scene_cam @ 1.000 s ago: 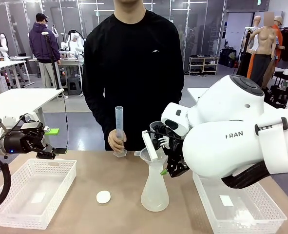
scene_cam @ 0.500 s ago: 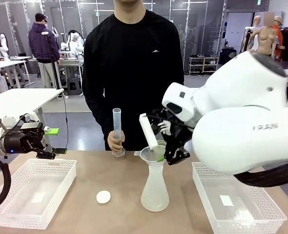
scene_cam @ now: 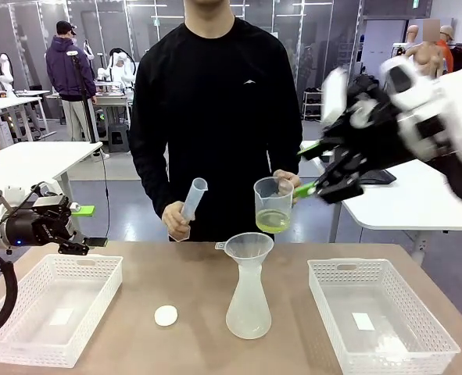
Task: Prepare the solutions needed for the experiment.
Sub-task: Once the solution is in the Big flask , pick up the Plastic Funnel and place it back into the right Organizing basket.
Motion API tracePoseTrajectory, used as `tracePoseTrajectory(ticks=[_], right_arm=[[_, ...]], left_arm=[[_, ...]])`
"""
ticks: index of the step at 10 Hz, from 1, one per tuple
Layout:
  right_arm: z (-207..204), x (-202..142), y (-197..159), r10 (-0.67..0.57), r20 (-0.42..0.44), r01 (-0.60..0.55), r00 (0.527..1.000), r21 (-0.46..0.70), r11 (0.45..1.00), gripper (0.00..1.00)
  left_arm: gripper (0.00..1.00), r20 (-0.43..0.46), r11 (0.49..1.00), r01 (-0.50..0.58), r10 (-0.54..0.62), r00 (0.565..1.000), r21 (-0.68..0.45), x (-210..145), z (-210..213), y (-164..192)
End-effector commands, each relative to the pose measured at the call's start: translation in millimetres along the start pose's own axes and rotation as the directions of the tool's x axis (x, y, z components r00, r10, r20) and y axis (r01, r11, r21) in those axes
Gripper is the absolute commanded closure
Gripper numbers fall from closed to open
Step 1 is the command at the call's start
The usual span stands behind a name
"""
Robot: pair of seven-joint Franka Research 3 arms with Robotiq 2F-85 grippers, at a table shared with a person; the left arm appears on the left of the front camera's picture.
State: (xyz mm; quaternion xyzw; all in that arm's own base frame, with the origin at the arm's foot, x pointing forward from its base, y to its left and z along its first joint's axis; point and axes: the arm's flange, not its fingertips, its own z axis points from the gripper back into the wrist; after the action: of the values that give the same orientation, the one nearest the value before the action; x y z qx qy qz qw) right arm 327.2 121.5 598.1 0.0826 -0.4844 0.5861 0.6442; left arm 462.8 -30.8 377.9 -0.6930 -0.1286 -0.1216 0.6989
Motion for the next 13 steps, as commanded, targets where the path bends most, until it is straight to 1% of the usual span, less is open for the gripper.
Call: tracePoseTrajectory(ticks=[1,2,3,4,7,8,9,10,11,12,13], right_arm=[[21,-46,37,-0.213,-0.008,0.212,0.977,-0.083,0.974,0.14],[26,-54,36,-0.282,-0.021,0.279,0.959,-0.093,0.956,0.14],[27,-57,38,-0.3,-0.053,0.299,0.952,-0.039,0.954,0.14],[27,-28,-21,-0.202,-0.002,0.201,0.979,-0.066,0.977,0.14],[27,-28,-21,-0.202,-0.002,0.201,0.979,-0.066,0.977,0.14],[29,-29,-21,-0.235,-0.017,0.234,0.972,-0.061,0.97,0.14],[25,-46,-38,-0.399,-0.051,0.396,0.916,-0.06,0.916,0.14],[33,-62,-48,-0.523,0.023,0.523,0.852,0.008,0.852,0.14],[42,-78,-53,-0.654,0.064,0.655,0.754,0.006,0.755,0.14],[45,-89,-54,-0.742,0.075,0.738,0.666,0.076,0.67,0.14],[46,-100,-54,-0.837,0.055,0.821,0.544,0.17,0.545,0.14]], left_arm=[[0.0,0.005,1.0,0.002,-0.002,1.0,-0.004,-1,-1,-3],[0.0,0.005,1.0,0.002,-0.002,1.0,-0.004,-1,-1,-3],[0.0,0.005,1.0,0.002,-0.002,1.0,-0.004,-1,-1,-3],[0.0,0.005,1.0,0.002,-0.002,1.0,-0.004,-1,-1,-3],[0.0,0.005,1.0,0.002,-0.002,1.0,-0.004,-1,-1,-3],[0.0,0.005,1.0,0.002,-0.002,1.0,-0.004,-1,-1,-3],[0.0,0.005,1.0,0.002,-0.002,1.0,-0.004,-1,-1,-3],[0.0,0.005,1.0,0.002,-0.002,1.0,-0.004,-1,-1,-3],[0.0,0.005,1.0,0.002,-0.002,1.0,-0.004,-1,-1,-3],[0.0,0.005,1.0,0.002,-0.002,1.0,-0.004,-1,-1,-3],[0.0,0.005,1.0,0.002,-0.002,1.0,-0.004,-1,-1,-3]])
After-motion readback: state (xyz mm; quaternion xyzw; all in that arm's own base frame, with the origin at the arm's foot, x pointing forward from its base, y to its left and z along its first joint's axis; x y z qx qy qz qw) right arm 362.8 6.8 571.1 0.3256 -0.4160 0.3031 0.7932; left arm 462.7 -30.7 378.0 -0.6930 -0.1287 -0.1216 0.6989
